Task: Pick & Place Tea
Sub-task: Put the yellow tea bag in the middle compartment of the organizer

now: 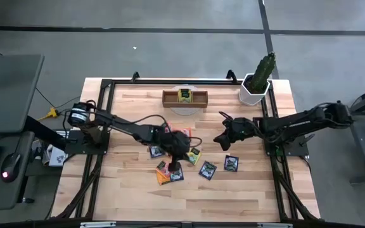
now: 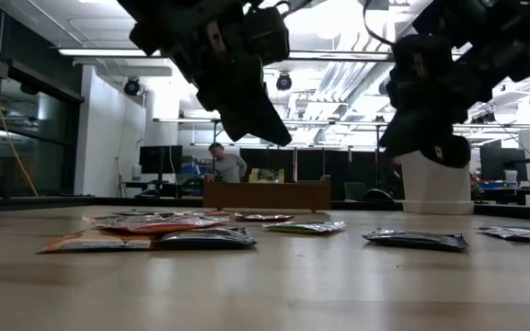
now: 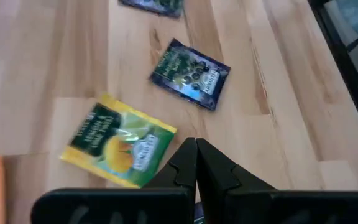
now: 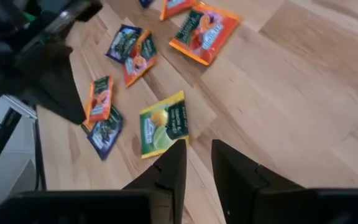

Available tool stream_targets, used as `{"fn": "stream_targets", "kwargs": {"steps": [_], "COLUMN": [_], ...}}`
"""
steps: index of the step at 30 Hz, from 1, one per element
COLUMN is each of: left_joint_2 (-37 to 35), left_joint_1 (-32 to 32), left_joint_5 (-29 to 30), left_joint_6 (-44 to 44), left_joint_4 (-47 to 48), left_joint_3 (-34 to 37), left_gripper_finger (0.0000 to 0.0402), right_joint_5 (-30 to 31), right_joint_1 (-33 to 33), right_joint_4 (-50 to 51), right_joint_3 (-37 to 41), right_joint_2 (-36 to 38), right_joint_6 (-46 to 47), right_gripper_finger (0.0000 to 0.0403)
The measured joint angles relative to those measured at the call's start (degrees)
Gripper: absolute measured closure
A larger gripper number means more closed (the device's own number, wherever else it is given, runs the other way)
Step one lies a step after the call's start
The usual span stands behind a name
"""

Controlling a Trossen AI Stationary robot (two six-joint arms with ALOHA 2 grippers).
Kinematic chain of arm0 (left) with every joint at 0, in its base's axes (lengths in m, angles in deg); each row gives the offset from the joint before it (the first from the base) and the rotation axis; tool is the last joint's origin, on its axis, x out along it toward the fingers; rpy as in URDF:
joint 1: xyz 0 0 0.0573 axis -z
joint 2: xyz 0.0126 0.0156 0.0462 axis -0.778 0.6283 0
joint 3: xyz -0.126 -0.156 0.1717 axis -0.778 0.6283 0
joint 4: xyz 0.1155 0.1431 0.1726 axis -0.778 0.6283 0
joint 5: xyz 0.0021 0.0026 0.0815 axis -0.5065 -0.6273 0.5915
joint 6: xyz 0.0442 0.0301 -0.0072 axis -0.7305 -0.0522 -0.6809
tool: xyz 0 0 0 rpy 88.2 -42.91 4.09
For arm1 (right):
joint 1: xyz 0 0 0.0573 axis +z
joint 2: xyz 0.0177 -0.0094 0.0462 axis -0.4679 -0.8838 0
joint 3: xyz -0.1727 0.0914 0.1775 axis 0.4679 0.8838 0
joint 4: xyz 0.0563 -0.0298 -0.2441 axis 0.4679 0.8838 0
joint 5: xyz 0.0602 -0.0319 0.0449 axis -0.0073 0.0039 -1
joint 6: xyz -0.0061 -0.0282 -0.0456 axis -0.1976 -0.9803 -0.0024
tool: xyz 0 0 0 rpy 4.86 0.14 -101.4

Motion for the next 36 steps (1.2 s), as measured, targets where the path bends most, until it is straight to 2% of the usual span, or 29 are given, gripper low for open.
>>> {"fn": "stream_targets", "kwargs": {"steps": [7,14,20,30,36], "left_joint_2": [3.76,6.64,8.14,11.64,14.37], "left_joint_1": [0.30,0.30,0.13,-0.07,-0.07], "left_joint_5": [0.13,-1.72,1.11,1.38,0.49], "left_joint_6": [3.18,5.96,8.48,8.72,10.18], "left_joint_4": [-4.53,-6.37,-5.44,-6.67,-7.68], "left_joint_3": [0.02,0.05,0.17,-0.11,-0.39], "left_gripper_finger": [0.0401,0.0401,0.0401,0.0401,0.0402], "right_joint_5": [0.41,0.08,-2.92,-5.40,-5.62], "right_joint_1": [0.00,0.00,0.04,0.04,0.04], "right_joint_4": [-0.63,-0.22,-0.91,-1.09,-0.18], "right_joint_3": [-2.12,-3.85,-5.31,-11.27,-12.70], "right_joint_2": [-2.66,-8.69,-14.52,-20.83,-23.59], "right_joint_6": [1.43,5.10,5.86,1.49,1.64], "right_gripper_finger": [0.0340,0.0331,0.0300,0.0233,0.0218]}}
